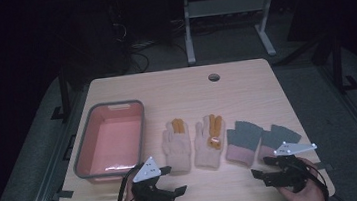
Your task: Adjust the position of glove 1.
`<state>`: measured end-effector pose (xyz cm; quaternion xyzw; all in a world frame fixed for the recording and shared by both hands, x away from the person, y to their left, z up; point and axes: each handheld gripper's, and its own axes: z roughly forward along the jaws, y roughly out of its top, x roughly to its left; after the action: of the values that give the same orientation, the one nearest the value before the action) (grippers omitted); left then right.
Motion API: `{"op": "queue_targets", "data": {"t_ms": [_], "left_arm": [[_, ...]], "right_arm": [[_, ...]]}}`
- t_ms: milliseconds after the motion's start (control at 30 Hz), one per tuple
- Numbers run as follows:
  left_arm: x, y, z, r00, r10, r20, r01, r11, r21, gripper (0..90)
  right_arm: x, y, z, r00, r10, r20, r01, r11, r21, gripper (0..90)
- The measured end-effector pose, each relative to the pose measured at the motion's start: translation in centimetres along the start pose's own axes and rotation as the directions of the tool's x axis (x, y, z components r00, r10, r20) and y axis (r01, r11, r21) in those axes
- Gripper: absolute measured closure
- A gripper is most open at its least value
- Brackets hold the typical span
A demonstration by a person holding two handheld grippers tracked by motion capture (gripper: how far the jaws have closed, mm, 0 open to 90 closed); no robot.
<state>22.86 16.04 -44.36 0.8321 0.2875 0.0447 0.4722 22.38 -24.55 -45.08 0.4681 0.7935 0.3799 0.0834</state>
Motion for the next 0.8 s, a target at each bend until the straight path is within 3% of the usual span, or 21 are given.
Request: {"op": "queue_targets", "data": {"t_ms": [433,600,800], "left_arm": [[-0.4,-0.1,-0.3,0.9998,0.016,-0.011,-0.016,0.9999,-0.004,17.1],[-0.4,-0.1,-0.6,0.9997,0.015,-0.018,-0.015,0.9997,-0.017,17.1],[-0.2,0.0,-0.8,0.9997,0.011,-0.023,-0.012,0.9996,-0.026,17.1]], "right_arm": [[0.3,0.4,-0.2,0.9998,-0.010,-0.016,0.010,1.000,-0.021,29.1],[1.2,1.6,-0.3,0.9985,-0.051,-0.020,0.050,0.998,-0.021,28.0],[1.7,3.4,0.2,0.9950,-0.096,-0.026,0.097,0.995,0.017,28.0]]}}
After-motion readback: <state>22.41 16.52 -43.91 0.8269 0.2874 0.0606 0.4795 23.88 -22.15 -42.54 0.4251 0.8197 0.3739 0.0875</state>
